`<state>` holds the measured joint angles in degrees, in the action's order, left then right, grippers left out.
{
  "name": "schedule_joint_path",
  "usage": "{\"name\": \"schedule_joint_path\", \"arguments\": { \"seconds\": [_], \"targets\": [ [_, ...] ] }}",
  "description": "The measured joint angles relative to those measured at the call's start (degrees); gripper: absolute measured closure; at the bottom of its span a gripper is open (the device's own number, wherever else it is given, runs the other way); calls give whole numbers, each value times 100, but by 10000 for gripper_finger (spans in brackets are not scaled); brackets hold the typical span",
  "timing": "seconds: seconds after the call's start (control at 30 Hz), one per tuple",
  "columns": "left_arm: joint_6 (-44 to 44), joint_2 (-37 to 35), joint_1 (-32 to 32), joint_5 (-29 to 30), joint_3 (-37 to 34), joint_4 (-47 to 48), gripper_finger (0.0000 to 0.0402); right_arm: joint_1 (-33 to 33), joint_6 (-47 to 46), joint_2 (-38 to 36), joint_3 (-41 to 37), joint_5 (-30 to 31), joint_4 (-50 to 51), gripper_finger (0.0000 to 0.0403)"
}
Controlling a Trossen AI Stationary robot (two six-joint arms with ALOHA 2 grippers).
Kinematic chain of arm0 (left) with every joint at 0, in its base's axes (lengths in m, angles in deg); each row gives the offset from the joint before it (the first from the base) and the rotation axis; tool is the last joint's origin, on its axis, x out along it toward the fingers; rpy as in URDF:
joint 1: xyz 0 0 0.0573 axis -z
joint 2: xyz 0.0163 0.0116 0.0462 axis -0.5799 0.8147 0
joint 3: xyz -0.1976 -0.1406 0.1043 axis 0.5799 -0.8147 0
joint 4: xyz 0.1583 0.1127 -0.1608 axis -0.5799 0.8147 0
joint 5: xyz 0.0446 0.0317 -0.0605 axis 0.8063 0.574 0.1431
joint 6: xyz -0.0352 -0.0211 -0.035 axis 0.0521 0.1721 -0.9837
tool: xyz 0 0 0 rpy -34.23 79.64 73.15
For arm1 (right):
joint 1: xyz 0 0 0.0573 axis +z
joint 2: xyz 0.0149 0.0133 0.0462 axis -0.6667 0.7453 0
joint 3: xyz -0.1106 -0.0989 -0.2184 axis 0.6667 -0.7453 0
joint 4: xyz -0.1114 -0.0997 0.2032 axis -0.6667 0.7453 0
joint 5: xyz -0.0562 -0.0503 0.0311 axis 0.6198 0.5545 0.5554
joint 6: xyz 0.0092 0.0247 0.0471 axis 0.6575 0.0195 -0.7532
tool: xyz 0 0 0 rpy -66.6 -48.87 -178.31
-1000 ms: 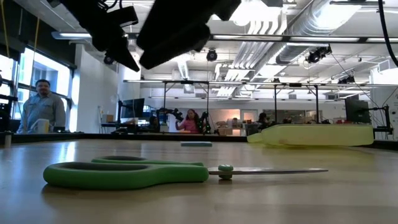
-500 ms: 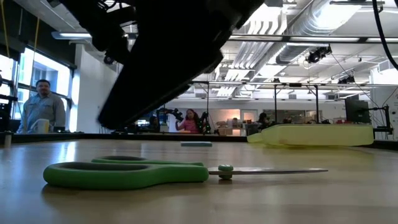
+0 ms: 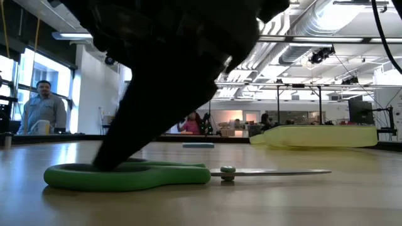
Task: Pack school essentials
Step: Put the green scissors into the yellow storage box
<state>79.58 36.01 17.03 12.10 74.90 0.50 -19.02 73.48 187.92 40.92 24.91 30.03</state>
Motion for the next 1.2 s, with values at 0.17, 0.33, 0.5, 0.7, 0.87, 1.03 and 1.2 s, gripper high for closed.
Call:
{"name": "schedule_joint_path", "arguments": {
  "seconds": [0.17, 0.33, 0.5, 0.7, 0.87, 1.03, 1.2],
  "targets": [
    [2, 2, 0, 0, 0, 2, 188, -71, -18, 24, 0, 15, 66, 231],
    [2, 2, 0, 0, 0, -2, 188, -114, -187, 10, 20, 128, 542, 231],
    [2, 2, 0, 20, 0, 0, 188, -178, -250, -20, 35, 152, 932, 231],
    [4, 2, 0, 20, 0, 0, 188, -259, -276, -14, 272, 431, 1842, 231],
    [4, 2, 0, 20, 0, 0, 188, -290, -278, -9, 393, 597, 2173, 242],
    [4, 2, 1, 20, 0, 0, 188, -321, -407, 11, 358, 608, 2228, 295],
    [4, 2, 1, 20, 0, 0, 188, -325, -401, 11, 354, 636, 2275, 337]
  ]
}}
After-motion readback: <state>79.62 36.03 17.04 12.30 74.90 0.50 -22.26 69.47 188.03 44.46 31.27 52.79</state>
